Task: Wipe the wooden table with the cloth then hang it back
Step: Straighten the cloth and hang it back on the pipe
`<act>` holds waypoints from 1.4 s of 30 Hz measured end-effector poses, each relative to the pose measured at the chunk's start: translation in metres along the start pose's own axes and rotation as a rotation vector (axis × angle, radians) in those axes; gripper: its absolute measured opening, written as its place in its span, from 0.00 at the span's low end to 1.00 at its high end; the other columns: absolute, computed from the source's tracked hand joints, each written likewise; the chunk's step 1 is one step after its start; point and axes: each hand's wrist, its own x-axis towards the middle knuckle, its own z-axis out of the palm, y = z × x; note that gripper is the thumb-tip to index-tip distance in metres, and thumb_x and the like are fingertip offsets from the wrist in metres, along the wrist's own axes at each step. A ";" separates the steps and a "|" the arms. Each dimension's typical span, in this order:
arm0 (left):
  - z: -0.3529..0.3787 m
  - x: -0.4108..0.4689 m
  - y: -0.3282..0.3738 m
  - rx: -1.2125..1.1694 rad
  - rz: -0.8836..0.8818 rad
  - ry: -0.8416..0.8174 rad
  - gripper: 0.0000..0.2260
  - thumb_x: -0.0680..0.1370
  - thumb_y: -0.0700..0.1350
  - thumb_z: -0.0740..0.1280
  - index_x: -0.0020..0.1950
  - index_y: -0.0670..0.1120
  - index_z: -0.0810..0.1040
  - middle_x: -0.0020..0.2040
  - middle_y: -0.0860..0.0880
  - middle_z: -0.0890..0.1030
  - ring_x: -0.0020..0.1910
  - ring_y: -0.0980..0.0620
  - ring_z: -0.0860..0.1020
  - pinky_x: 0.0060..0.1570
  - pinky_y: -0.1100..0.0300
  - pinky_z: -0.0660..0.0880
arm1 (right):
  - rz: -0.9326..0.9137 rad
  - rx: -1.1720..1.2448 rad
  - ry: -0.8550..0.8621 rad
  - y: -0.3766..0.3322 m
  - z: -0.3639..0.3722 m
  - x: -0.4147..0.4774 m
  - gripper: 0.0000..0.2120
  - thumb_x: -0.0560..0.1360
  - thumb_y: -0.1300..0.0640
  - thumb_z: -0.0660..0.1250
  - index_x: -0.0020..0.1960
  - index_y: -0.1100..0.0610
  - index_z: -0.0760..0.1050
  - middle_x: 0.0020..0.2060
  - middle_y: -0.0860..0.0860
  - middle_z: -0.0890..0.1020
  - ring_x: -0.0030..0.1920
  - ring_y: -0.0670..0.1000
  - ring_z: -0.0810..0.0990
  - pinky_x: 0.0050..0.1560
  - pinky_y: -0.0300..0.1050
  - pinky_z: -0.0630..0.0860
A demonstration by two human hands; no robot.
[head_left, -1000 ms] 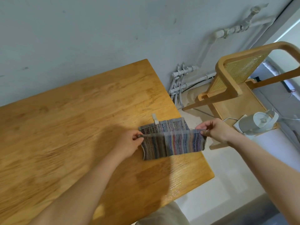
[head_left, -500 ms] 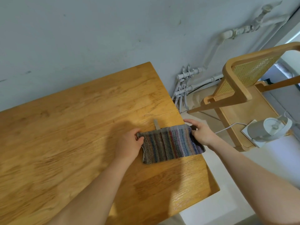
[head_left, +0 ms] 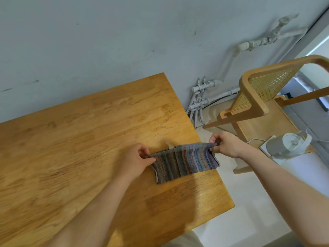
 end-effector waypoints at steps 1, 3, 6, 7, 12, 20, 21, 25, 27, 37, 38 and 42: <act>-0.005 -0.004 0.001 -0.041 -0.012 -0.030 0.10 0.71 0.42 0.75 0.48 0.51 0.78 0.45 0.53 0.82 0.46 0.55 0.78 0.42 0.62 0.70 | -0.021 0.022 -0.045 -0.002 -0.007 -0.009 0.08 0.72 0.62 0.73 0.41 0.51 0.76 0.43 0.50 0.82 0.47 0.52 0.79 0.53 0.50 0.75; -0.014 -0.011 0.000 -0.007 -0.012 -0.133 0.14 0.71 0.41 0.75 0.53 0.56 0.81 0.47 0.57 0.81 0.49 0.59 0.77 0.45 0.65 0.69 | -0.094 0.022 -0.117 -0.008 -0.021 -0.031 0.06 0.72 0.59 0.73 0.43 0.50 0.77 0.45 0.48 0.82 0.49 0.49 0.80 0.55 0.50 0.75; -0.026 -0.020 -0.003 0.028 -0.022 -0.255 0.09 0.71 0.44 0.75 0.50 0.50 0.85 0.47 0.55 0.83 0.47 0.58 0.79 0.45 0.66 0.71 | -0.199 0.155 -0.142 -0.025 -0.037 -0.068 0.06 0.73 0.63 0.73 0.42 0.54 0.77 0.36 0.47 0.81 0.40 0.46 0.79 0.47 0.41 0.73; -0.030 -0.025 -0.002 -0.010 -0.018 -0.278 0.08 0.70 0.44 0.76 0.48 0.49 0.85 0.45 0.53 0.84 0.45 0.57 0.79 0.45 0.65 0.72 | -0.222 0.224 -0.130 -0.032 -0.042 -0.081 0.06 0.73 0.64 0.72 0.43 0.56 0.77 0.34 0.49 0.79 0.38 0.46 0.77 0.45 0.39 0.72; -0.039 -0.063 -0.005 -0.255 0.049 -0.267 0.18 0.61 0.49 0.81 0.44 0.40 0.83 0.37 0.48 0.81 0.38 0.54 0.75 0.39 0.65 0.67 | -0.359 0.549 0.032 -0.066 -0.055 -0.151 0.08 0.69 0.58 0.73 0.45 0.60 0.79 0.35 0.55 0.77 0.40 0.52 0.74 0.45 0.41 0.72; -0.029 -0.152 0.027 -0.021 0.165 -0.383 0.23 0.73 0.49 0.74 0.67 0.47 0.75 0.61 0.54 0.75 0.54 0.59 0.73 0.49 0.69 0.66 | -0.504 0.171 0.383 -0.111 -0.042 -0.246 0.05 0.80 0.58 0.62 0.54 0.52 0.74 0.43 0.52 0.79 0.42 0.38 0.74 0.46 0.31 0.69; -0.026 -0.160 0.037 0.036 0.215 -0.357 0.28 0.74 0.47 0.73 0.72 0.51 0.68 0.65 0.55 0.70 0.60 0.59 0.69 0.53 0.70 0.63 | -0.527 0.094 0.420 -0.116 -0.041 -0.257 0.06 0.80 0.61 0.61 0.55 0.54 0.74 0.45 0.47 0.78 0.44 0.35 0.74 0.45 0.26 0.67; -0.012 -0.196 0.096 -0.083 0.454 -0.350 0.34 0.72 0.48 0.74 0.75 0.56 0.62 0.72 0.56 0.66 0.71 0.60 0.62 0.68 0.61 0.61 | -0.532 -0.087 0.462 -0.118 -0.046 -0.289 0.13 0.79 0.62 0.63 0.61 0.49 0.71 0.45 0.46 0.78 0.45 0.43 0.74 0.45 0.32 0.68; 0.003 -0.207 0.125 -0.178 0.559 -0.303 0.36 0.71 0.48 0.75 0.74 0.57 0.62 0.71 0.59 0.67 0.70 0.63 0.63 0.70 0.57 0.64 | -0.519 -0.111 0.464 -0.109 -0.059 -0.302 0.15 0.78 0.61 0.64 0.62 0.47 0.70 0.41 0.45 0.76 0.44 0.45 0.74 0.44 0.33 0.68; 0.107 -0.173 0.245 -0.301 0.685 -0.412 0.12 0.69 0.46 0.77 0.50 0.50 0.79 0.46 0.51 0.85 0.46 0.53 0.82 0.48 0.53 0.78 | -0.461 0.216 0.523 -0.015 -0.148 -0.303 0.05 0.78 0.59 0.66 0.52 0.55 0.80 0.45 0.46 0.83 0.47 0.43 0.81 0.51 0.39 0.77; 0.117 -0.167 0.255 -0.308 0.661 -0.470 0.10 0.70 0.44 0.77 0.49 0.50 0.81 0.46 0.51 0.85 0.46 0.53 0.83 0.46 0.55 0.77 | -0.449 0.248 0.543 -0.002 -0.159 -0.298 0.05 0.78 0.59 0.66 0.52 0.55 0.80 0.46 0.48 0.84 0.48 0.46 0.81 0.53 0.44 0.78; 0.154 -0.134 0.276 -0.063 0.595 -0.685 0.04 0.72 0.44 0.75 0.42 0.54 0.84 0.45 0.55 0.85 0.45 0.56 0.83 0.47 0.60 0.77 | -0.411 0.147 0.628 0.049 -0.204 -0.273 0.05 0.78 0.57 0.65 0.52 0.54 0.79 0.47 0.49 0.83 0.50 0.50 0.80 0.55 0.54 0.76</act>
